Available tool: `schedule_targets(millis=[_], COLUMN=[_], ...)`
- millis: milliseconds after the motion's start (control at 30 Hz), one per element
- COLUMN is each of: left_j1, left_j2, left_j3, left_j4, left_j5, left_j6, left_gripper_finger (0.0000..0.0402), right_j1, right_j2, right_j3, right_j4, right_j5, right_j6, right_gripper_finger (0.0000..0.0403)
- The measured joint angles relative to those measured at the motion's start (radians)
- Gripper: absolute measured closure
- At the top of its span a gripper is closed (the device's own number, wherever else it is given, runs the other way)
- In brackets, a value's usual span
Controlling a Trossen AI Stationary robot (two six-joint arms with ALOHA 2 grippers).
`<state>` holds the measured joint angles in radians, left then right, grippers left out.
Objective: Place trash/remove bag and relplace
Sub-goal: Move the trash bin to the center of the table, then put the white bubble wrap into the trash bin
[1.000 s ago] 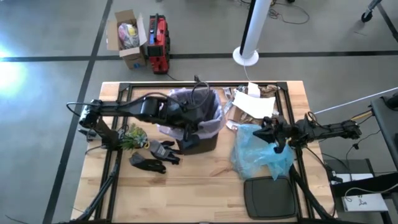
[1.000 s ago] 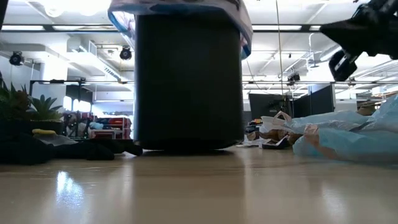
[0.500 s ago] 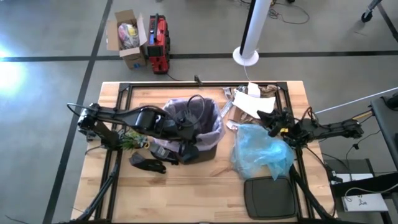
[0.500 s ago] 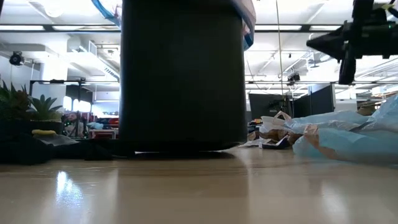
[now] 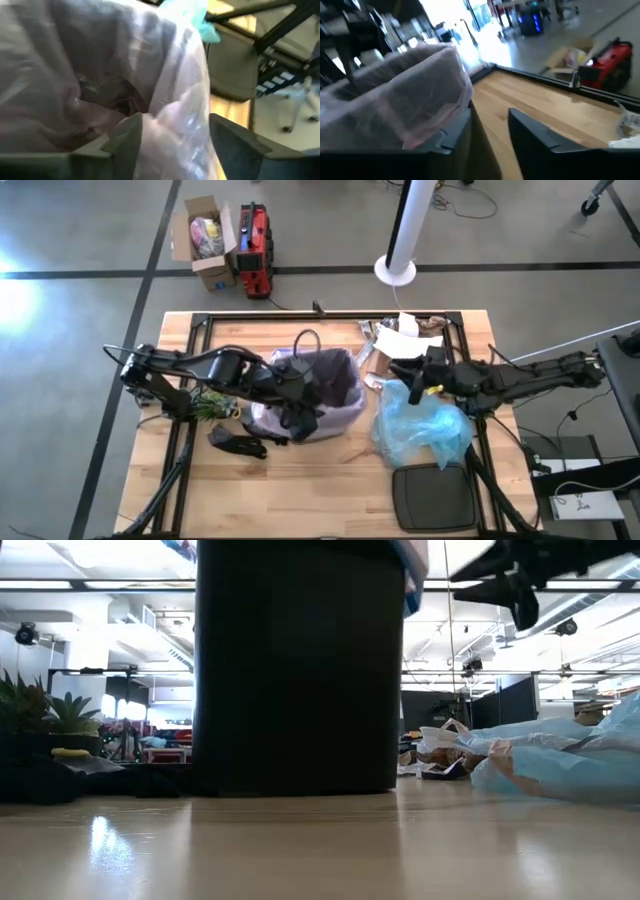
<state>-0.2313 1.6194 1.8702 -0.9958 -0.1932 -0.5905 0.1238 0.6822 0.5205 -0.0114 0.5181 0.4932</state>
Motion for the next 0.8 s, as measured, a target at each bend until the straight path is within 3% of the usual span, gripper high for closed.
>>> schedule_targets(millis=[200,367,533,633,800], left_j1=[-0.017,-0.032,-0.072,-0.112,-0.159], left_j2=[-0.047,-0.114,-0.197,-0.235,-0.293], left_j3=[0.0,0.0,0.0,0.0,-0.011], left_j4=[0.009,0.022,0.031,0.025,-0.052], left_j5=[-0.005,-0.032,-0.261,-0.386,-0.416], left_j6=[-0.025,-0.016,0.02,0.061,0.057], left_gripper_finger=[0.0136,0.0113,0.0108,0.0115,0.0136], right_j1=[-0.014,-0.049,-0.051,-0.038,-0.031], right_j2=[0.163,0.24,0.308,0.364,0.431], right_j3=[0.245,0.473,0.625,0.667,0.722], right_j4=[-0.331,-0.553,-0.522,-0.531,-0.565], right_j5=[-0.002,-0.029,-0.181,-0.213,-0.229], right_j6=[0.014,0.049,-0.128,-0.2,-0.232], right_gripper_finger=[0.0171,0.0131,0.0119,0.0124,0.0137])
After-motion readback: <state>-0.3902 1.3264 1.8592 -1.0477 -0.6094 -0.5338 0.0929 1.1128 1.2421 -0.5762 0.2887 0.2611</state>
